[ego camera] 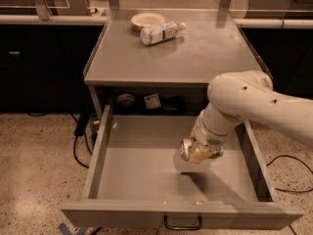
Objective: Pick 7up can from top drawer and place on counter
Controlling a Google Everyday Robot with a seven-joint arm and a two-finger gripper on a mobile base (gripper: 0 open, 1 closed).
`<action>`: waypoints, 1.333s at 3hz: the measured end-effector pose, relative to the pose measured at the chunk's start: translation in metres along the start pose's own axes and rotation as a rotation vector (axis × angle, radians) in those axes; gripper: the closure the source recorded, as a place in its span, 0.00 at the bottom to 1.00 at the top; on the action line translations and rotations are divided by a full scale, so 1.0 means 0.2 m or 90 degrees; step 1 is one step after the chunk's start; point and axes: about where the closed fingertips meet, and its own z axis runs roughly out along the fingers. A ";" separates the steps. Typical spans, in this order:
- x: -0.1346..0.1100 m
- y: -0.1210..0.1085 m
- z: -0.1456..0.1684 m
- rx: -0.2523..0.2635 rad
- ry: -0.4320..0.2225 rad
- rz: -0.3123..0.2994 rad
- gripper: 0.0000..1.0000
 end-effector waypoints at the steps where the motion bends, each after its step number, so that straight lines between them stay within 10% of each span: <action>1: -0.10 -0.05 -0.30 0.021 0.005 -0.042 1.00; 4: -0.37 -0.23 -1.04 0.117 0.039 -0.116 1.00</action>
Offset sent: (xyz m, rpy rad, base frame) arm 0.0198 0.0197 0.1981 -0.0561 -0.1473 0.1508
